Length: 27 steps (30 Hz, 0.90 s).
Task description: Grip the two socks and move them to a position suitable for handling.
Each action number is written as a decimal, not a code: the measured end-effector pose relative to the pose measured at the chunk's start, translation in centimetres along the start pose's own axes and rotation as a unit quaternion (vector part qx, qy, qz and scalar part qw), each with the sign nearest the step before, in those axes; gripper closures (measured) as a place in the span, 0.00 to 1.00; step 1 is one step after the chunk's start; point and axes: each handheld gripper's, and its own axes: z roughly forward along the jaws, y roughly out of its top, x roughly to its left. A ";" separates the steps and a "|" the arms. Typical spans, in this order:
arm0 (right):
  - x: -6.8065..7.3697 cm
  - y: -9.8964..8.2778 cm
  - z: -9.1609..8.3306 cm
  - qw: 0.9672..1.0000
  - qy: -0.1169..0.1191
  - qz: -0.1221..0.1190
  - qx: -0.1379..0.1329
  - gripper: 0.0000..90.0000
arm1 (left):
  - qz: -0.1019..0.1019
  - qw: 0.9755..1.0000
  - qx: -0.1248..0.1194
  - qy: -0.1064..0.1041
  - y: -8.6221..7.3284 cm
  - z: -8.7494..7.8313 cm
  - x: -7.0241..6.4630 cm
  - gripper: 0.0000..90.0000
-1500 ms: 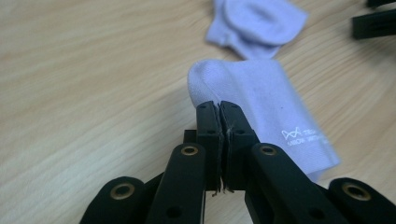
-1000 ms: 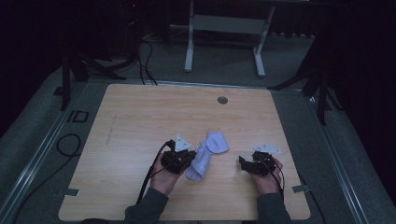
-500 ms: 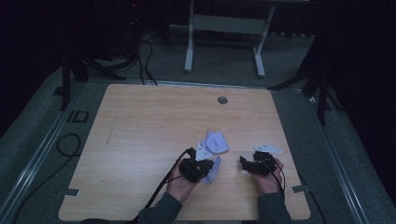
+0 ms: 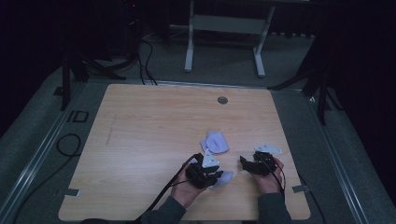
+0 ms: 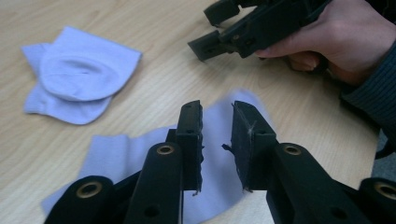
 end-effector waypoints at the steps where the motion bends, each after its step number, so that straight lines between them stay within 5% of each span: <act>1: 0.0 0.0 0.0 1.000 0.000 0.000 0.000 0.29 | -0.002 1.000 -0.001 0.000 0.0 -0.1 0.1 0.80; 11: 0.0 0.0 -0.1 1.000 -0.001 0.001 0.002 0.30 | -0.012 0.999 -0.002 0.035 -0.6 -0.7 2.2 0.80; 12: 0.0 0.0 -0.1 1.000 -0.001 -0.001 0.002 0.31 | -0.019 0.999 0.001 0.049 -1.1 -0.9 3.5 0.81; 17: 0.1 0.1 -0.1 1.000 0.000 -0.003 0.003 0.34 | -0.025 0.997 0.007 0.068 -2.0 -0.9 5.3 0.85; 27: 0.3 0.1 -0.4 1.000 0.003 -0.008 0.005 0.47 | -0.026 0.996 0.033 0.078 -3.2 0.5 7.1 0.98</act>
